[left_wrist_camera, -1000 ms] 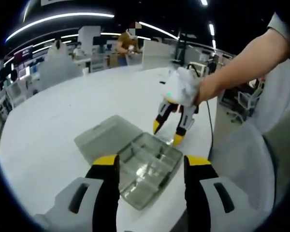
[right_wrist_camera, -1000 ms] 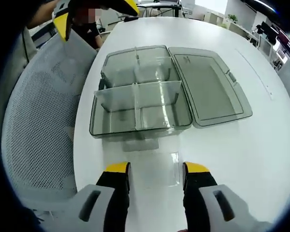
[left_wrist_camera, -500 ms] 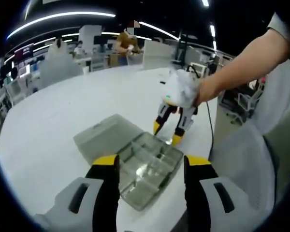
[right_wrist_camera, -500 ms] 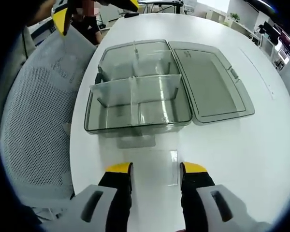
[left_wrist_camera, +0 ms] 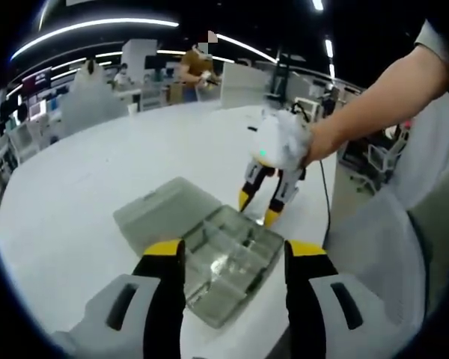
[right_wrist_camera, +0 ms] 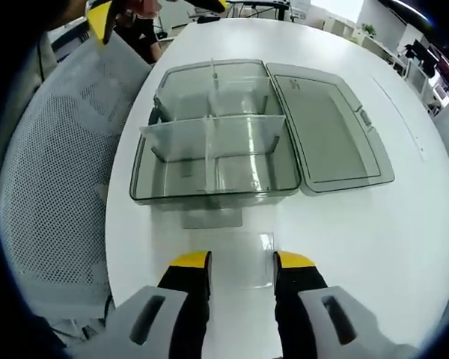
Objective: Insert the divider into the dual guide fixture by aligning both edges with the guide slots and pushing it downward to the bottom, including one-sided entry, uneven engagement, binding, and posture correction.
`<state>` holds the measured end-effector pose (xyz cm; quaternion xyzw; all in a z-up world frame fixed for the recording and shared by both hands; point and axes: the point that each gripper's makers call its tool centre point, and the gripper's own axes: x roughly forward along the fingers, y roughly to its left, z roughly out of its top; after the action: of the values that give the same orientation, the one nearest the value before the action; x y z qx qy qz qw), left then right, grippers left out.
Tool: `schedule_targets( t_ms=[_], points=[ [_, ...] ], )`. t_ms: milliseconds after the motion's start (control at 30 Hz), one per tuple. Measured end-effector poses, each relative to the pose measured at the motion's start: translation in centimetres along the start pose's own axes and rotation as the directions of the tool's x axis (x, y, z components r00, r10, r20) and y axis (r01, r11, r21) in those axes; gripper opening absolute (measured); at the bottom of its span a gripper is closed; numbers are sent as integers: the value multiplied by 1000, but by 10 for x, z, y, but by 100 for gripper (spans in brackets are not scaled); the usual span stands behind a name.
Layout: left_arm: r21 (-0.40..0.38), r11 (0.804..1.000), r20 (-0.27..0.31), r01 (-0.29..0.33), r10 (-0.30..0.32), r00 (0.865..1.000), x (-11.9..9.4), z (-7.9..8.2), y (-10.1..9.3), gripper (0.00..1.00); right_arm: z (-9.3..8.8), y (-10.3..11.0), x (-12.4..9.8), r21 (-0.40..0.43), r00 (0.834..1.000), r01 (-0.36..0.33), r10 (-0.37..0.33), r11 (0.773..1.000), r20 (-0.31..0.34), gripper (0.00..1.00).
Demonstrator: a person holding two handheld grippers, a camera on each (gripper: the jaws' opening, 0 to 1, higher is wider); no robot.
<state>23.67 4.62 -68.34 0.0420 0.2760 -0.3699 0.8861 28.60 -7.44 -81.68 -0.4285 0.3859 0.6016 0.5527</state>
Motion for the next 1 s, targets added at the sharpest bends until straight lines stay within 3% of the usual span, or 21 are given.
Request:
schedule_targets(
  t_ms=[1000],
  points=[
    [5, 1000, 1, -8, 8, 1000, -5, 2, -6, 52, -1, 6, -7, 27, 1000, 4, -4, 1000, 16, 27]
  ],
)
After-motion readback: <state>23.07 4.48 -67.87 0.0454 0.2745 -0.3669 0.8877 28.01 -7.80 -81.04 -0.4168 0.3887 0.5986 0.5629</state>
